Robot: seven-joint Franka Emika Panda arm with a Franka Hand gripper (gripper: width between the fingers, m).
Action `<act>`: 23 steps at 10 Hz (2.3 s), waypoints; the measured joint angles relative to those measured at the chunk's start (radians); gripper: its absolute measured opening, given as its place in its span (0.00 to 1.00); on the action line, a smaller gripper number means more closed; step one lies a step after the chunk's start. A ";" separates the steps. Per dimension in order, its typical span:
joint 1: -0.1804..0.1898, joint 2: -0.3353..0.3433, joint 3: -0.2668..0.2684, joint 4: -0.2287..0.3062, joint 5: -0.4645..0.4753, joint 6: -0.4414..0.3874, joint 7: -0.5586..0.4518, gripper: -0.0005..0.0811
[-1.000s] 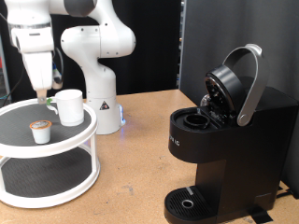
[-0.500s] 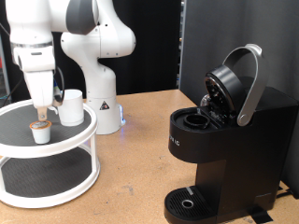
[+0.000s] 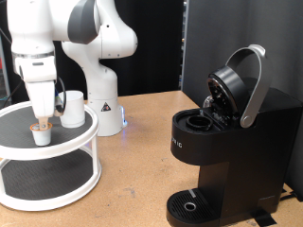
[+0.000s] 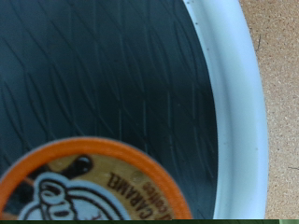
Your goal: Make a cup of coffee with the keurig machine
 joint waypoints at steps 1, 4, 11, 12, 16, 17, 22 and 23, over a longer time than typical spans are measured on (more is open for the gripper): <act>0.000 0.005 -0.001 -0.006 0.000 0.017 0.000 0.99; -0.001 0.030 -0.001 -0.025 -0.004 0.065 0.000 0.99; -0.005 0.069 -0.003 -0.047 -0.006 0.120 0.000 0.96; -0.005 0.069 -0.004 -0.047 -0.006 0.123 0.000 0.75; -0.005 0.069 -0.008 -0.047 -0.004 0.126 -0.003 0.58; -0.005 0.067 -0.008 -0.046 0.004 0.124 -0.011 0.58; 0.006 -0.051 -0.004 0.032 0.108 -0.110 -0.069 0.57; 0.006 -0.078 0.000 0.052 0.109 -0.156 -0.072 0.57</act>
